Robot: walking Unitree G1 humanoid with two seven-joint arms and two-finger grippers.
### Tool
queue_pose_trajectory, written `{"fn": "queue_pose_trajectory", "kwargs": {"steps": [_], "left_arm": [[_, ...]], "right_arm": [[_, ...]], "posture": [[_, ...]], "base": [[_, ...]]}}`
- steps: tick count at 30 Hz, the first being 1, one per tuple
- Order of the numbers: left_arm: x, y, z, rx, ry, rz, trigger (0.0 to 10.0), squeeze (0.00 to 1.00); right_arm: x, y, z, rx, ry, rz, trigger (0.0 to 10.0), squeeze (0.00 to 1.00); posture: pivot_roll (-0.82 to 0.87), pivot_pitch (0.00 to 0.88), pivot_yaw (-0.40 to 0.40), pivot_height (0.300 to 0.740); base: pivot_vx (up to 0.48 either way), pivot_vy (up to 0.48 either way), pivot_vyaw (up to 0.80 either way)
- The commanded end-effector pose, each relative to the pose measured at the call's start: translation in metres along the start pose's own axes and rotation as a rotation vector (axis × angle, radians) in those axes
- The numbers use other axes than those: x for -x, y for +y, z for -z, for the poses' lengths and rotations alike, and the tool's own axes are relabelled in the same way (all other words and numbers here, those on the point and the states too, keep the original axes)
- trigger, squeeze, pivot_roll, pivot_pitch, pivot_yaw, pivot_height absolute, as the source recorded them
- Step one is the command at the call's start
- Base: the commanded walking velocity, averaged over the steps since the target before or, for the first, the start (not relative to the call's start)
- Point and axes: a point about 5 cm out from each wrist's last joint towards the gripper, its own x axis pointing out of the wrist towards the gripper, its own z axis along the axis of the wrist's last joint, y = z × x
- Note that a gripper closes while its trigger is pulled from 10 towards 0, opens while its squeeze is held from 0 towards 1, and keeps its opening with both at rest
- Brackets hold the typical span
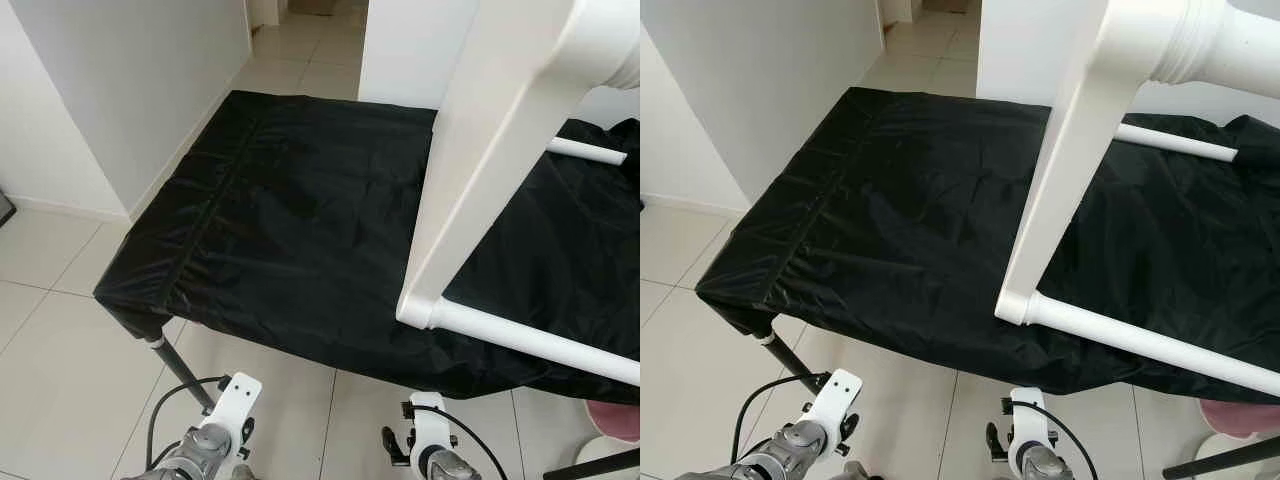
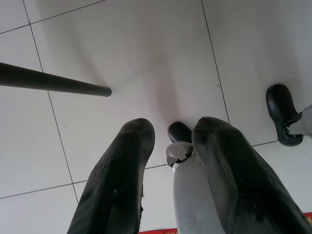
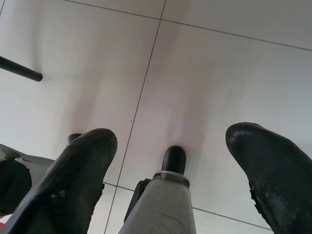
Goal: Building children table
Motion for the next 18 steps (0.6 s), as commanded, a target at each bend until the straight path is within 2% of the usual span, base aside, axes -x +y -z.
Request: {"fn": "queue_pose_trajectory", "kwargs": {"steps": [1, 9, 18], "left_arm": [[0.0007, -0.0034, 0.0044, -0.008, 0.015, 0.054, 10.0, 0.00], [-0.0003, -0.0057, 0.0006, -0.034, 0.009, 0.063, 10.0, 0.00], [-0.0004, -0.0049, 0.0011, 0.010, 0.018, 0.051, 10.0, 0.00]], "right_arm": [[0.0004, 0.0011, 0.0031, 0.011, 0.018, -0.007, 10.0, 0.00], [-0.0001, 0.0006, 0.0023, 0.015, 0.025, -0.012, 10.0, 0.00], [0.0000, -0.0014, 0.0026, 0.014, 0.033, -0.011, 10.0, 0.00]], "posture": [[-0.06, 0.000, 0.018, 0.740], [-0.06, 0.000, 0.012, 0.740], [-0.06, 0.000, 0.007, 0.740]], "base": [[0.000, 0.000, 0.00], [0.000, 0.000, 0.00], [0.000, 0.000, 0.00]]}}
